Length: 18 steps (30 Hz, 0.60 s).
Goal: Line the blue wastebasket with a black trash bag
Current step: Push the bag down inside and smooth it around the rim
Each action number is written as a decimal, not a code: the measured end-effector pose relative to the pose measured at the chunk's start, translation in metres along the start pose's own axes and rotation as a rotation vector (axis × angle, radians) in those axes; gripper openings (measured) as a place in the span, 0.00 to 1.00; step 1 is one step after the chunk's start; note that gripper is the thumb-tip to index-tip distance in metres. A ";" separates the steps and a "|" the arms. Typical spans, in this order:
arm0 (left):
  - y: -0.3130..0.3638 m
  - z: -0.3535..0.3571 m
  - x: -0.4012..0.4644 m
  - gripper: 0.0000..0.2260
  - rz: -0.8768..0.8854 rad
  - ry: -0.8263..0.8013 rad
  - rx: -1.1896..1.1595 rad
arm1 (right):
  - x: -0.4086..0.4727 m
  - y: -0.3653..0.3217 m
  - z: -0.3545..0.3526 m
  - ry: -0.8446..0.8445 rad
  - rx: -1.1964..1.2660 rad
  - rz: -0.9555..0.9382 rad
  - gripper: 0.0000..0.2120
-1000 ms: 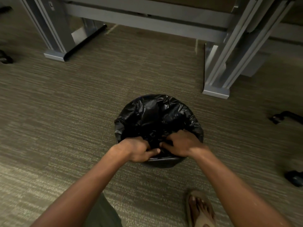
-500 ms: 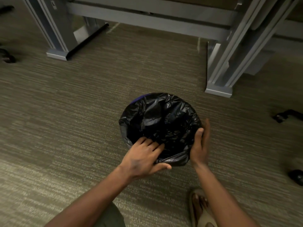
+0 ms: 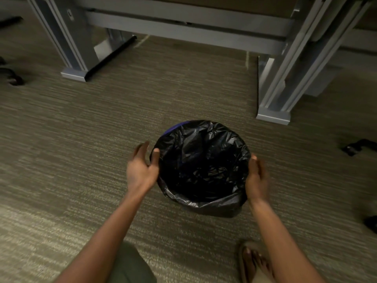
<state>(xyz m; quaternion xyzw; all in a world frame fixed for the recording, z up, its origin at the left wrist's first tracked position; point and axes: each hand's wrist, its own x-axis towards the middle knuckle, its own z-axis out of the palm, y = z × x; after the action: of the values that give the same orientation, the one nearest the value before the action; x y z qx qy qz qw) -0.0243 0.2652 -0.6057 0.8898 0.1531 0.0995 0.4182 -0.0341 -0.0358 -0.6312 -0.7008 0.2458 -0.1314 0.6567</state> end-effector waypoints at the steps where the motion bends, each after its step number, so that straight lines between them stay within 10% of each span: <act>1: -0.003 0.002 0.007 0.24 -0.071 -0.070 -0.058 | -0.002 -0.001 0.003 -0.032 -0.013 0.015 0.20; 7: -0.013 0.026 0.031 0.21 -0.128 -0.214 -0.125 | -0.004 0.001 0.007 -0.068 -0.040 0.047 0.08; 13: -0.016 0.028 0.049 0.29 -0.417 -0.340 -0.558 | 0.021 -0.032 0.001 0.070 -0.464 -0.051 0.35; 18: -0.011 0.026 0.067 0.28 -0.333 -0.360 -0.594 | 0.068 -0.075 0.058 -0.300 -0.767 -0.392 0.21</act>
<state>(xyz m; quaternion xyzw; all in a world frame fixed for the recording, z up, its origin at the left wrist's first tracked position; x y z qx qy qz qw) 0.0440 0.2770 -0.6270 0.6960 0.1844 -0.0876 0.6884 0.0654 -0.0199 -0.5731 -0.9380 0.0414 -0.0496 0.3406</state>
